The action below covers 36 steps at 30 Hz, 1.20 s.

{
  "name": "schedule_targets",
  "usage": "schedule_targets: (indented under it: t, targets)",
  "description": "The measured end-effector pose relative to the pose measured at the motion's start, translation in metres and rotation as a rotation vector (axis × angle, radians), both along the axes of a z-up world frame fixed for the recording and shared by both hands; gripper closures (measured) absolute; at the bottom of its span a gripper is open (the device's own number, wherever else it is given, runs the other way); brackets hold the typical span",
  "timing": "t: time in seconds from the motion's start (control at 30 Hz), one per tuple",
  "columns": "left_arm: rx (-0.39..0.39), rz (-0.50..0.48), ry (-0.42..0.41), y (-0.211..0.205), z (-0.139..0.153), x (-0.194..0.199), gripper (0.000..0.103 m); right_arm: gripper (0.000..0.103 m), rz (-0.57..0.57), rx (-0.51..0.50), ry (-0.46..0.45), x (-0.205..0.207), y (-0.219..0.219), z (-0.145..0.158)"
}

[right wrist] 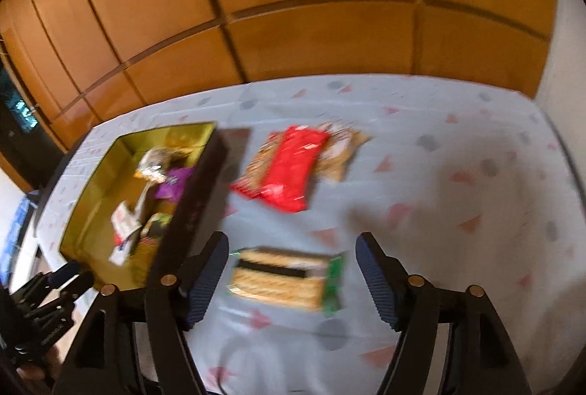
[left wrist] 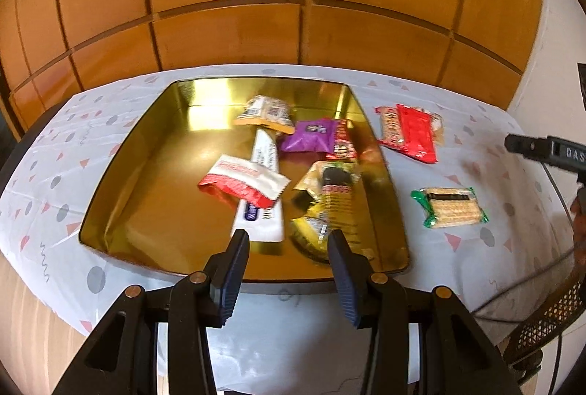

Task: Organize snacks
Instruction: 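Reach the left tool to the green-ended cracker pack and grasp it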

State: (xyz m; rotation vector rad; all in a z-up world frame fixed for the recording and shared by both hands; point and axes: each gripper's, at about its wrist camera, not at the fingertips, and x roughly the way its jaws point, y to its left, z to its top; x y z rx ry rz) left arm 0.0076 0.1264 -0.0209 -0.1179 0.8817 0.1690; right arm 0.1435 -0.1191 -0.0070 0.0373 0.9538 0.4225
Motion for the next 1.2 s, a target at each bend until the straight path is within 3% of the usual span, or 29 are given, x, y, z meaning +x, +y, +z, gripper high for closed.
schedule_targets:
  t: [0.23, 0.37, 0.47, 0.57, 0.83, 0.93, 1.2]
  targets:
    - [0.012, -0.113, -0.008, -0.025, 0.008, 0.011, 0.058, 0.024, -0.077, -0.16, -0.053, 0.026, -0.057, 0.009]
    - [0.03, -0.258, -0.001, -0.055, 0.011, 0.021, 0.058, 0.023, -0.151, -0.239, -0.083, 0.044, -0.094, 0.003]
    - [0.073, -0.373, 0.027, -0.082, 0.008, 0.031, 0.049, 0.023, -0.216, -0.197, -0.053, 0.054, -0.122, -0.01]
    - [0.133, -0.501, 0.038, -0.113, 0.002, 0.043, 0.039, 0.023, -0.274, -0.073, 0.06, 0.065, -0.143, -0.021]
    - [0.177, -0.694, 0.169, -0.158, -0.033, 0.081, 0.037, 0.021, -0.275, -0.012, 0.075, 0.066, -0.147, -0.019]
    - [0.199, -0.78, 0.196, -0.171, -0.044, 0.089, 0.026, 0.02, -0.276, 0.017, 0.084, 0.066, -0.148, -0.019]
    - [0.289, -0.844, 0.258, -0.187, -0.066, 0.122, 0.025, 0.019, -0.294, 0.028, 0.08, 0.068, -0.151, -0.02]
